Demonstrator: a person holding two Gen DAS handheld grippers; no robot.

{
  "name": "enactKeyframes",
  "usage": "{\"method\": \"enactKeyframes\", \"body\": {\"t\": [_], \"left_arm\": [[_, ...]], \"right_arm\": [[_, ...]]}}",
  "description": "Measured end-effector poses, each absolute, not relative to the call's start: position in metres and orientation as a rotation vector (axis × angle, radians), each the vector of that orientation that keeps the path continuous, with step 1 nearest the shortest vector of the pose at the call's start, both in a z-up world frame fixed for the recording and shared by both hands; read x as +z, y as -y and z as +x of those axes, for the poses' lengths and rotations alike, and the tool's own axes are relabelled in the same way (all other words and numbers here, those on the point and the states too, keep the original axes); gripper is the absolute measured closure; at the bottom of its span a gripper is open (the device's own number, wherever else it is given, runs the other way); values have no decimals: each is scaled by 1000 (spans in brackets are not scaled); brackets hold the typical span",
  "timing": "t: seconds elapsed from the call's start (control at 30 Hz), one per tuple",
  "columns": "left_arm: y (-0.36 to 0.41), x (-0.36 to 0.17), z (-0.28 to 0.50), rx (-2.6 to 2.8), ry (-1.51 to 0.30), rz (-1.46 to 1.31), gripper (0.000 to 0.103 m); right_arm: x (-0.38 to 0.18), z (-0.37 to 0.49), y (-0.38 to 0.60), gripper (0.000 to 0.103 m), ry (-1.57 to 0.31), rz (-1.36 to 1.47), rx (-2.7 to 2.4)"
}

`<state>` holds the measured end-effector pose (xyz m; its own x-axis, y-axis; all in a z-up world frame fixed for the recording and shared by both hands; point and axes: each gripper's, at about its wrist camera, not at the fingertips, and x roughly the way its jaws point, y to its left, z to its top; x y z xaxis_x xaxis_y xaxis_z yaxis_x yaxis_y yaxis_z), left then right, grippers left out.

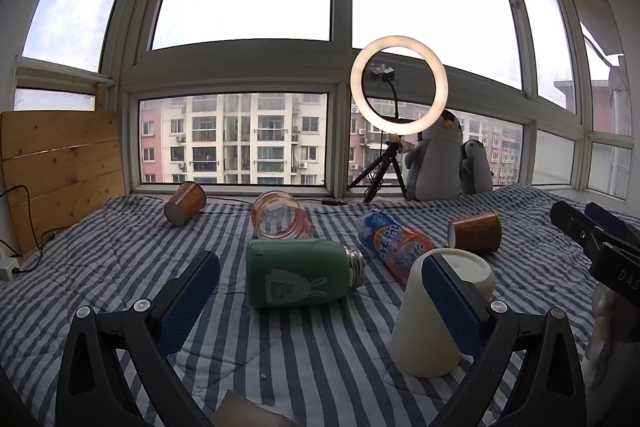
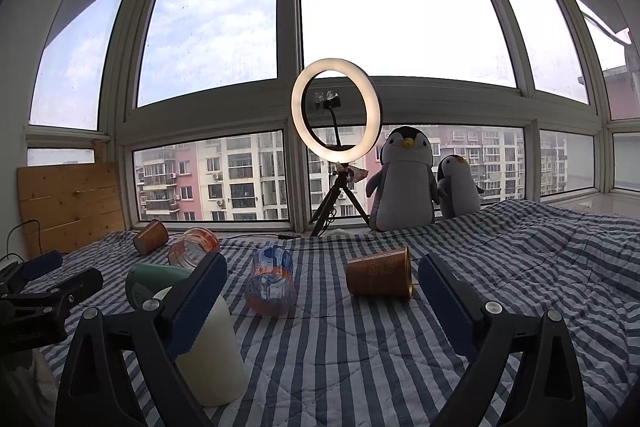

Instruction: Flip cup upside down

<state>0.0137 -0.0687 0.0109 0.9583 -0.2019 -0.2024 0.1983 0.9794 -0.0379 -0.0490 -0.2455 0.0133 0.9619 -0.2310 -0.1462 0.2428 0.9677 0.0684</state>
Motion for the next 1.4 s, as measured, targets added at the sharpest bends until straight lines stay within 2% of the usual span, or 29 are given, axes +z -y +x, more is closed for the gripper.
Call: {"method": "enactKeyframes", "body": {"t": [0.37,0.63,1.4], "left_arm": [[69,11,13,-204,-210,-18,1],[68,12,13,-205,-211,-18,1],[69,13,13,-201,-209,-21,1]], "right_arm": [[13,-49,244,7,-138,85,-240],[15,-49,245,3,-135,86,-238],[15,-49,244,2,-135,86,-237]]}}
